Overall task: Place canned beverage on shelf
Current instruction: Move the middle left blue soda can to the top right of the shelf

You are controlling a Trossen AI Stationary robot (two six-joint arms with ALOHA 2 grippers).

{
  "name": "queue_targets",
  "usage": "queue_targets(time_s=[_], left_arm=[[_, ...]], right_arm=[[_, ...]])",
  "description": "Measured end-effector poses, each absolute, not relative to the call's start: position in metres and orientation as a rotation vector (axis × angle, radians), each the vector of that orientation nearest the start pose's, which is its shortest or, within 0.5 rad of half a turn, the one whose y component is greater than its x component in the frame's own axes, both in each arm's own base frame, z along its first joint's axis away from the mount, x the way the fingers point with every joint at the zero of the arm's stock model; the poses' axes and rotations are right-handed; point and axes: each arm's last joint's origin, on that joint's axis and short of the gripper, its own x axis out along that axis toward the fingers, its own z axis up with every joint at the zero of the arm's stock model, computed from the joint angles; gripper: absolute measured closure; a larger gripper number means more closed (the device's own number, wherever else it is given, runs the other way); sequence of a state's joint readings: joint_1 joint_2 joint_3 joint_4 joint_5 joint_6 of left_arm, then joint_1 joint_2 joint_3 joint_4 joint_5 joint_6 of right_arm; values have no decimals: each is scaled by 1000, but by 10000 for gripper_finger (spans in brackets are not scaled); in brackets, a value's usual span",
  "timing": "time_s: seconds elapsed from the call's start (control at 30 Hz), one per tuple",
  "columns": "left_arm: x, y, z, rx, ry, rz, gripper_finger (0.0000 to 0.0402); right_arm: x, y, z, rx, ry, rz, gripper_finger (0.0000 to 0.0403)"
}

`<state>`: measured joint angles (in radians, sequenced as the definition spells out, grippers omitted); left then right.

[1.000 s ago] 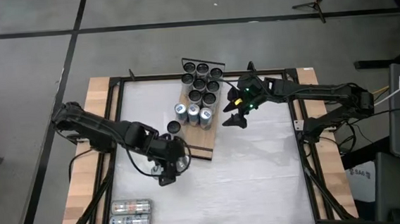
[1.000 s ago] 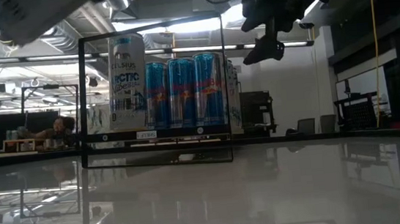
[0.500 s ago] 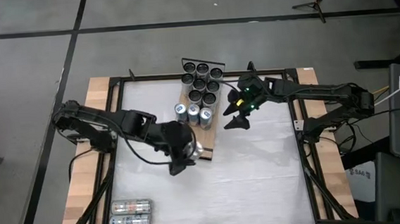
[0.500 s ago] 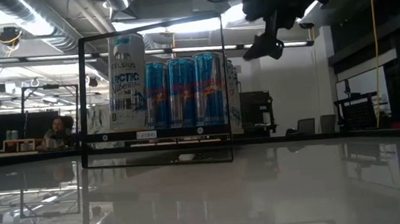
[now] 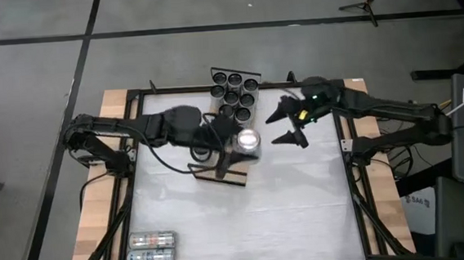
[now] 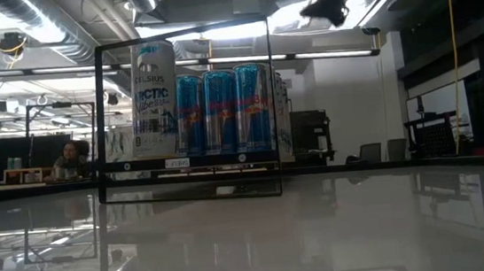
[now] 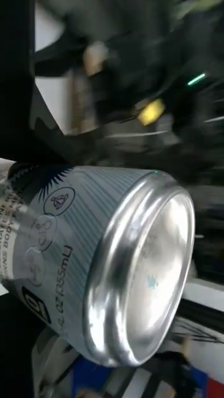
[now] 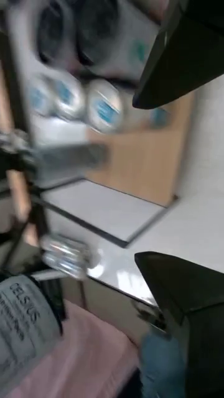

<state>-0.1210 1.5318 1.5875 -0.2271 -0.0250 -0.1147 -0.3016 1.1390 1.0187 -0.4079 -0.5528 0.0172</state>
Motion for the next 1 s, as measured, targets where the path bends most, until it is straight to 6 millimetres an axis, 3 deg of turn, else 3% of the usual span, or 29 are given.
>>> queue_targets(time_s=[0.27, 0.5, 0.8, 1.0], left_arm=[[345, -28, 456, 115, -166, -91, 153], [341, -28, 474, 274, -369, -98, 153], [339, -28, 479, 389, -429, -61, 153], [338, -28, 481, 453, -449, -45, 153]], right_arm=[[218, -53, 370, 66, 164, 214, 15], [221, -53, 387, -15, -14, 243, 15], [234, -53, 399, -123, -213, 399, 15], [240, -54, 404, -184, -321, 413, 15]])
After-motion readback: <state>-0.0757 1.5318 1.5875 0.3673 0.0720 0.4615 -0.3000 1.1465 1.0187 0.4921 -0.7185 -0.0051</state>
